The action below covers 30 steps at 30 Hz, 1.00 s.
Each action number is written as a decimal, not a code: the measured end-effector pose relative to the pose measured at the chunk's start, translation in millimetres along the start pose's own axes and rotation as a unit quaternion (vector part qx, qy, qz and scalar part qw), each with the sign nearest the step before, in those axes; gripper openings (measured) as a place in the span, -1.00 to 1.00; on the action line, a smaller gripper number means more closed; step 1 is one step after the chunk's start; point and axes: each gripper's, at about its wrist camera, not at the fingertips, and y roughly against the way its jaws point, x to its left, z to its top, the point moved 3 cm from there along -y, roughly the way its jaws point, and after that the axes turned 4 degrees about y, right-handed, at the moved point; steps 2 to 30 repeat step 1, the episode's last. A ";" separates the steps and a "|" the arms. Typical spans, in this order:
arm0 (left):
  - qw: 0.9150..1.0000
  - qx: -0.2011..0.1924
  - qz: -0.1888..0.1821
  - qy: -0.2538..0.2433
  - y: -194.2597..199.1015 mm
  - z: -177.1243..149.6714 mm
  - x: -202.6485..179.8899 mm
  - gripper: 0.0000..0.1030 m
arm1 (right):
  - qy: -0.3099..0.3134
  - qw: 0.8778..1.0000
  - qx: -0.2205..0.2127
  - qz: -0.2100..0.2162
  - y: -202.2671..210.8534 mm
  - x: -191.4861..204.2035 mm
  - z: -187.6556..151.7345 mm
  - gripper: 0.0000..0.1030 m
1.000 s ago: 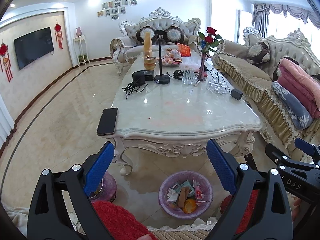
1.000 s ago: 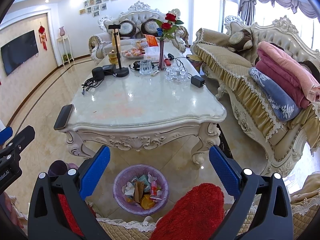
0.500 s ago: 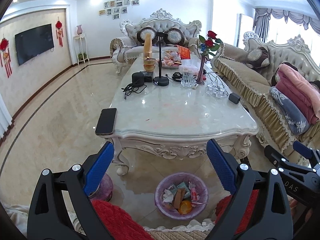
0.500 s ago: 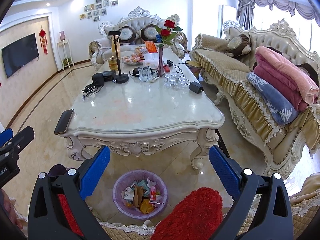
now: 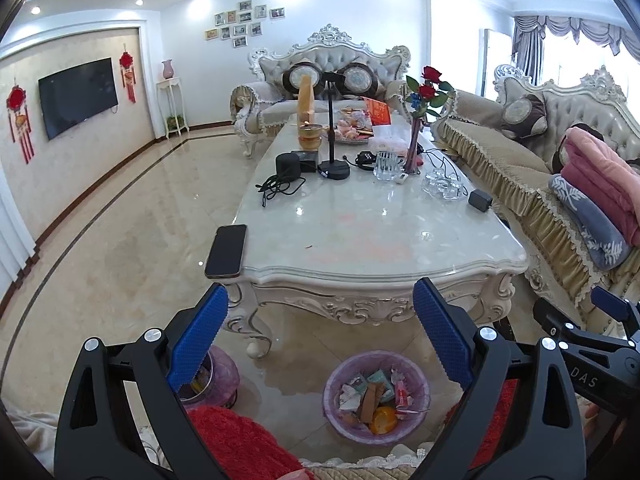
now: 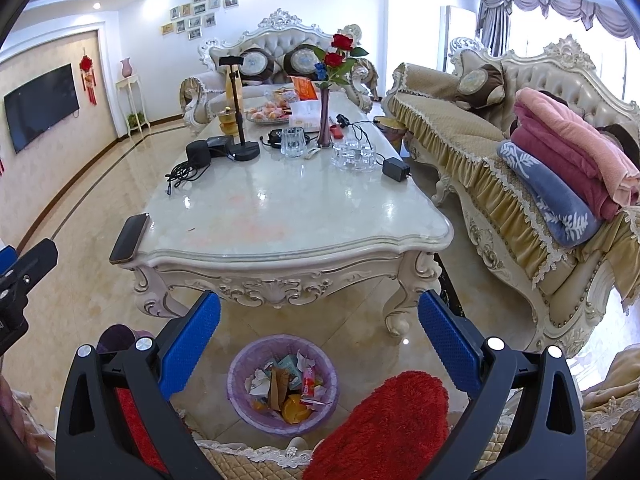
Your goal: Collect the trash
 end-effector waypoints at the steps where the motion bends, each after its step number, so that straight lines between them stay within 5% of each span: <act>1: 1.000 0.000 0.001 0.000 0.1 0.0 0.2 0.76 | 0.000 1.000 0.000 -0.001 -0.2 -0.4 -0.3 0.83; 30: 1.000 0.000 0.001 0.000 0.1 0.0 0.2 0.76 | 0.000 1.000 0.000 -0.001 -0.2 -0.4 -0.3 0.83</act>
